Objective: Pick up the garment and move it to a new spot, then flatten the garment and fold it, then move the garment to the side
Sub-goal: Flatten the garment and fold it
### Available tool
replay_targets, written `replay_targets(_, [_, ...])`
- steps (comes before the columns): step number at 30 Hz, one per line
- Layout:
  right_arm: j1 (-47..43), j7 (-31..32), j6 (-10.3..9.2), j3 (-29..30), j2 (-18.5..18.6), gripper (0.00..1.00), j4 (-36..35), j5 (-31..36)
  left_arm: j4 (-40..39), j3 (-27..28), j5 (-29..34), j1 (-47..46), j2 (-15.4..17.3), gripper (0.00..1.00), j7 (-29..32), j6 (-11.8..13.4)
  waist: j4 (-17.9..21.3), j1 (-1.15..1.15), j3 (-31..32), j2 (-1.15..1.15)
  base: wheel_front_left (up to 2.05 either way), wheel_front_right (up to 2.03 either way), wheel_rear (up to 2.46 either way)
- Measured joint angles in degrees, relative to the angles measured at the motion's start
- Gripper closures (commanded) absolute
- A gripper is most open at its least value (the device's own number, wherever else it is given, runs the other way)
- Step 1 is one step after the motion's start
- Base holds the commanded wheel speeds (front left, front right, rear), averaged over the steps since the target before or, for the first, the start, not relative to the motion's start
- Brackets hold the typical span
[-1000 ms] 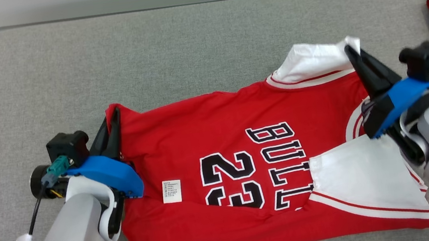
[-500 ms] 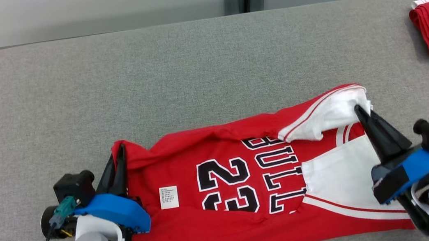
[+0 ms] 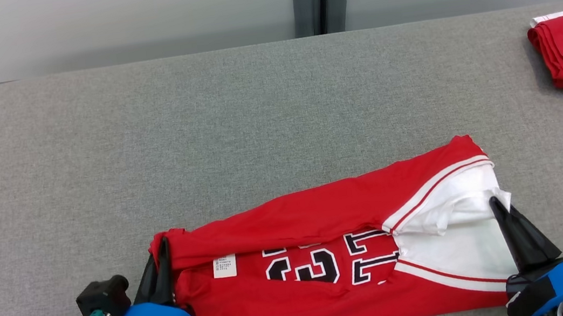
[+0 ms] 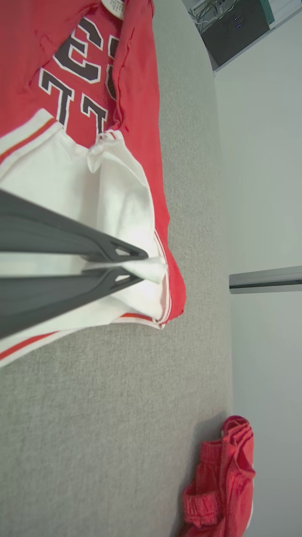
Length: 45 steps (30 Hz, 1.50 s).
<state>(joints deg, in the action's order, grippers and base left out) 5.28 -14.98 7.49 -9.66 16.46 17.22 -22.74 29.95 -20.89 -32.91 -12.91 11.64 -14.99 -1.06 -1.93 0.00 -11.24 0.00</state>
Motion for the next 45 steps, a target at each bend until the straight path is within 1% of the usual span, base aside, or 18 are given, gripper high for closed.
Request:
replay_targets(1, [-0.32,0.0,0.0,0.05,-0.16,1.0,0.22,-0.03,-0.07,0.25,0.2,0.51,-0.24,1.0,0.0,0.01,-0.02,0.0,0.12,0.0,0.0,0.0,0.0])
replay_targets(2, [-0.65,0.0,0.0,0.13,-0.41,0.9,0.4,-0.08,-0.05,0.47,0.24,1.04,-0.45,1.0,0.0,0.01,-0.03,0.0,0.25,0.0,0.0,0.0,0.0])
replay_targets(3, [-0.89,0.0,0.0,0.31,-0.66,0.54,0.59,-0.08,-0.03,0.76,0.42,1.48,-0.62,0.67,0.0,0.0,-0.04,0.0,0.39,0.0,0.0,0.0,0.0])
replay_targets(4, [-0.96,0.01,0.0,0.68,-0.94,0.0,0.9,-0.09,-0.03,1.19,0.71,1.8,-0.71,0.01,0.0,-0.08,-0.04,0.0,0.57,0.0,0.0,0.0,0.0])
replay_targets(10, [-2.03,0.0,0.0,3.26,-1.49,0.0,-0.97,0.52,-1.64,3.69,2.63,3.43,-1.43,0.0,0.01,-0.48,0.1,0.0,1.6,0.0,0.0,0.0,0.0])
replay_targets(13, [-2.06,0.0,0.0,4.37,-1.44,0.0,-3.04,0.68,-4.69,6.26,4.48,4.64,-1.9,0.0,0.0,-0.48,0.23,0.0,2.1,0.0,0.0,0.0,0.0])
replay_targets(17, [-1.63,0.0,0.0,4.65,-0.75,0.0,-2.44,0.87,-9.68,10.28,8.44,6.65,-2.72,0.0,0.0,-0.52,0.1,0.0,2.89,-0.01,0.0,0.0,0.0])
replay_targets(20, [0.16,0.26,0.0,4.24,-0.01,0.0,1.04,1.42,-13.59,13.79,11.89,7.73,-3.61,0.0,0.0,-0.53,-0.26,0.0,3.19,-0.01,0.0,0.0,0.0])
replay_targets(23, [3.98,3.87,0.0,3.67,0.16,0.0,6.69,2.49,-18.64,17.29,17.85,8.76,-4.6,0.0,-0.01,-0.77,-1.0,0.0,3.16,0.0,0.0,0.0,0.0])
replay_targets(27, [7.19,7.7,0.0,3.32,0.03,0.0,12.41,2.76,-21.72,20.54,21.67,10.26,-5.99,0.0,-0.02,-1.02,-1.66,0.01,2.8,0.0,0.0,0.0,0.0])
replay_targets(31, [9.39,9.72,0.0,2.66,-0.57,0.0,16.93,2.76,-22.71,23.04,23.69,11.98,-6.92,0.0,-0.01,-1.61,-2.29,0.0,2.45,0.01,0.0,0.0,0.0])
replay_targets(36, [10.33,11.54,0.0,2.07,-1.1,0.0,21.67,2.45,-23.64,23.74,25.1,13.59,-8.14,0.0,-0.02,-1.85,-2.95,0.01,2.2,0.01,0.0,0.0,0.0])
replay_targets(45, [11.03,12.85,0.0,0.52,-1.42,0.0,25.66,0.67,-22.88,24.03,26.1,14.01,-8.6,0.0,-0.01,-2.11,-3.07,0.0,2.57,0.0,0.0,0.0,0.0])
